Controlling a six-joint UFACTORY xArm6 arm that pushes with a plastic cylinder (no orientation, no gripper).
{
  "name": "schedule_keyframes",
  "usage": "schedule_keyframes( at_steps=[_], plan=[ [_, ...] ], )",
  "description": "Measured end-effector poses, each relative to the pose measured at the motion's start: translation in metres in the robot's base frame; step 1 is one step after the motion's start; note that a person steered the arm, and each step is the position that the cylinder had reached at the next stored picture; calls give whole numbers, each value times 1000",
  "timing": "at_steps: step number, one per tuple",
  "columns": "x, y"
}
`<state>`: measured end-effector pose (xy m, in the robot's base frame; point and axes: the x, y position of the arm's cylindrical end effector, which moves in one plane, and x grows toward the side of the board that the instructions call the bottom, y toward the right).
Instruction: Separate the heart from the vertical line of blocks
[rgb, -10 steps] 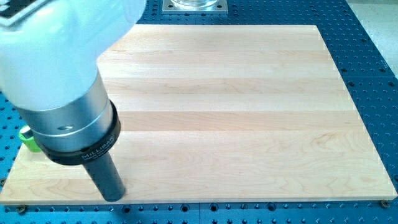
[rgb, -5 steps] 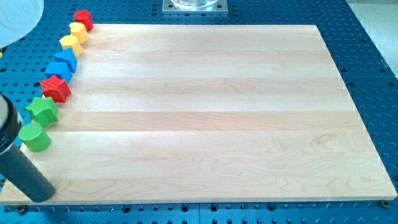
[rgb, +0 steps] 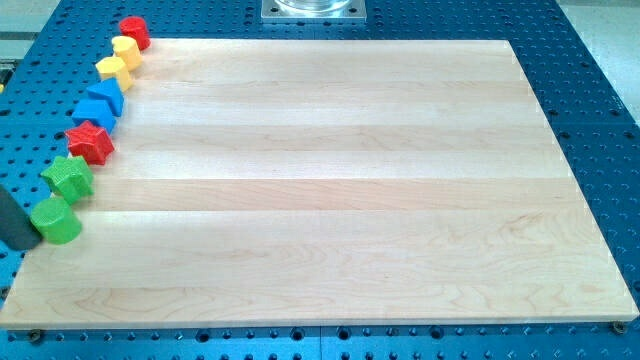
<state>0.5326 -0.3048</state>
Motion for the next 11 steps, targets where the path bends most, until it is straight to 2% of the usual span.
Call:
schedule_keyframes(
  at_steps=[3, 6, 9, 10, 11],
  plan=[
    [-11, 0],
    [-97, 0],
    [-133, 0],
    [-191, 0],
    [-215, 0]
  ],
)
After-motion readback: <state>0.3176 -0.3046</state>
